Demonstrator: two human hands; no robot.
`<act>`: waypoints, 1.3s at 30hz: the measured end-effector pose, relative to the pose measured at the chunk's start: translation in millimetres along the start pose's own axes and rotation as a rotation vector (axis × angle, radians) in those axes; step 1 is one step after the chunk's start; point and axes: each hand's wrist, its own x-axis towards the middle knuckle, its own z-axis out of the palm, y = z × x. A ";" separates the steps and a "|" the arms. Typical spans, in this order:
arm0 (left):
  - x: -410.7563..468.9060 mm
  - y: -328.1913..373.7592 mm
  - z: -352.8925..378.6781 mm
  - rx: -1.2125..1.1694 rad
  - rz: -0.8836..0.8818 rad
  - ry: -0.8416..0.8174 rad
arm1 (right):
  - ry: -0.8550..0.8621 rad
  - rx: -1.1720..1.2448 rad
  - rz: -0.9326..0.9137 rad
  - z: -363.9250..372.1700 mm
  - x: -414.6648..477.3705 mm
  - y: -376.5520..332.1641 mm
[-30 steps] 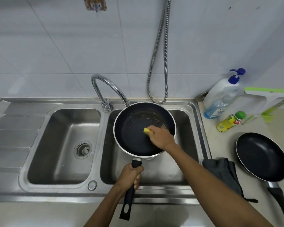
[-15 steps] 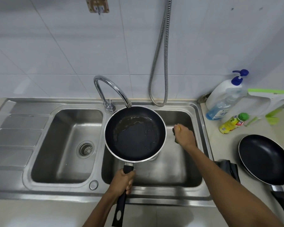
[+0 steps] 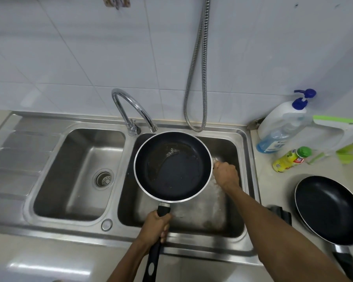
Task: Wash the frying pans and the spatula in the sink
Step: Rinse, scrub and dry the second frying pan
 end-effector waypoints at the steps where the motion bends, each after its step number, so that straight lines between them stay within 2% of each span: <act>1: 0.2 -0.4 1.7 -0.002 0.005 0.004 | -0.014 -0.014 0.015 0.6 2.8 3.1; 3: 1.0 -1.6 3.7 -0.006 0.019 0.005 | -0.019 0.010 0.050 3.3 8.4 10.9; 6: 2.2 -2.3 6.9 -0.010 0.038 0.002 | -0.094 0.235 0.141 3.2 14.9 12.4; 9: 3.2 -1.9 10.0 -0.017 0.043 0.001 | -0.108 0.376 0.098 -13.2 8.8 6.2; 13: 4.1 -1.4 16.3 -0.023 0.047 -0.012 | 0.092 0.254 0.031 -47.0 -7.1 24.9; 17: 6.1 -2.1 24.1 -0.020 0.055 -0.035 | 0.301 0.013 0.089 -71.3 -17.2 60.8; 20: 5.9 -4.0 31.0 -0.018 0.046 -0.047 | 0.398 -0.166 0.085 -66.5 -28.1 83.6; 23: 4.8 -6.2 36.0 -0.004 0.054 -0.057 | 0.394 -0.260 -0.003 -42.0 -43.6 99.6; 30: -0.7 -10.9 40.3 0.004 0.069 -0.068 | 0.161 -0.265 -0.015 -25.4 -42.6 109.1; 34: -3.5 -10.9 43.9 0.009 0.062 -0.070 | 0.180 -0.182 0.022 -31.4 -45.1 92.8; 37: -6.2 -6.5 48.3 -0.008 0.054 -0.071 | 0.388 -0.031 -0.059 -31.7 -71.1 64.6; 39: -6.9 -5.1 55.9 -0.031 0.048 -0.062 | 0.430 0.198 -0.093 -24.4 -106.5 41.2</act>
